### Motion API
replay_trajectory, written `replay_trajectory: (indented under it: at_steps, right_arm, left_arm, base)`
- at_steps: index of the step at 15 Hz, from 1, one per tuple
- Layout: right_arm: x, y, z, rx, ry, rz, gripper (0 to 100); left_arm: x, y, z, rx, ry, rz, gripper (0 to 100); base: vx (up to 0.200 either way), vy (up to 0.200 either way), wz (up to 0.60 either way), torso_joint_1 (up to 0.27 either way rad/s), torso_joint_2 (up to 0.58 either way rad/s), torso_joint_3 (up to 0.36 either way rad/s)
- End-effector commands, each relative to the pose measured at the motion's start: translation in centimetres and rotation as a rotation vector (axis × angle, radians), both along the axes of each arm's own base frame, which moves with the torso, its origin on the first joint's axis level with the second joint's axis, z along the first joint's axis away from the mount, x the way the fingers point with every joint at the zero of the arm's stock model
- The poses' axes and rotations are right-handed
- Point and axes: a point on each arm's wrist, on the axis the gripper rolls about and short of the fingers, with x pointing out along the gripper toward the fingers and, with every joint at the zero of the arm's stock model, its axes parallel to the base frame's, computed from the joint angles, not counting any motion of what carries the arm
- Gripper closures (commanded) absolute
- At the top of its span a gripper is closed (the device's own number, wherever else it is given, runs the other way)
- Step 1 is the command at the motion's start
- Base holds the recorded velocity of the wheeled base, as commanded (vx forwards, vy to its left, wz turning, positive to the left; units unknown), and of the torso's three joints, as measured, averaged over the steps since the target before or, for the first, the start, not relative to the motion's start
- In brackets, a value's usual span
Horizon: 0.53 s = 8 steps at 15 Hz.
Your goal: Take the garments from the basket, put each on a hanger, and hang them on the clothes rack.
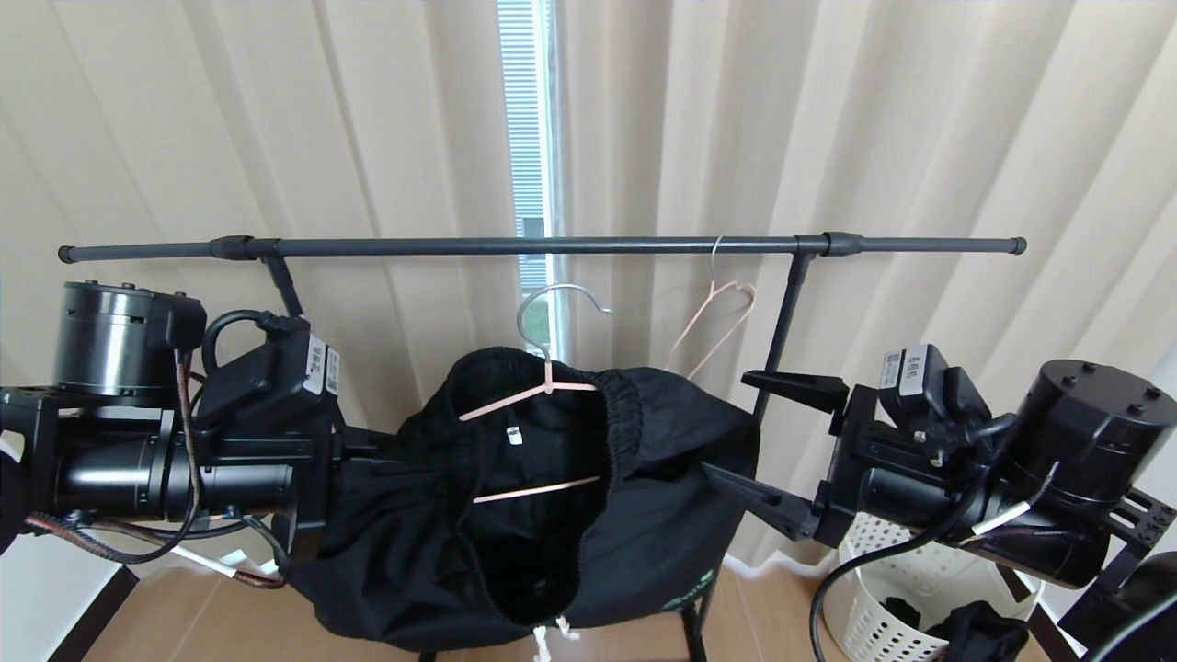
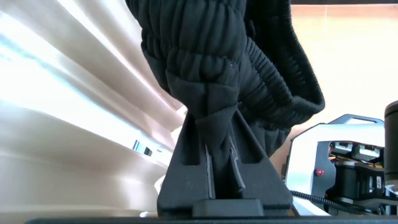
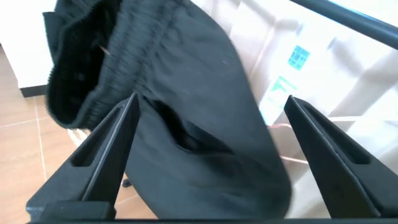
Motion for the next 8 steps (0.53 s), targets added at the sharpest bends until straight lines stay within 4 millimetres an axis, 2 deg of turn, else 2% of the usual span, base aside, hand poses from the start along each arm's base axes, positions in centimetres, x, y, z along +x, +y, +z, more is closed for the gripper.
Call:
replay_trajectory:
  at_steps: [1, 5, 8]
  right_arm:
    - [0.5, -0.9, -0.1, -0.007, -0.005, -0.014, 0]
    - [1.8, -3.3, -1.0, -0.014, 0.023, 0.032, 0]
    - [3.2, -4.7, -2.7, -0.018, 0.084, 0.061, 0]
  left_arm:
    - [-0.8, 0.2, 0.4, -0.003, -0.019, 0.002, 100]
    - [-1.8, 0.4, 0.5, -0.008, -0.024, 0.002, 100]
    - [-2.8, 0.6, 0.5, -0.008, -0.033, 0.001, 100]
  base:
    - [0.0, 0.0, 0.0, 0.0, 0.0, 0.0]
    - [0.0, 0.0, 0.0, 0.0, 0.0, 0.0]
    - [0.0, 0.0, 0.0, 0.0, 0.0, 0.0]
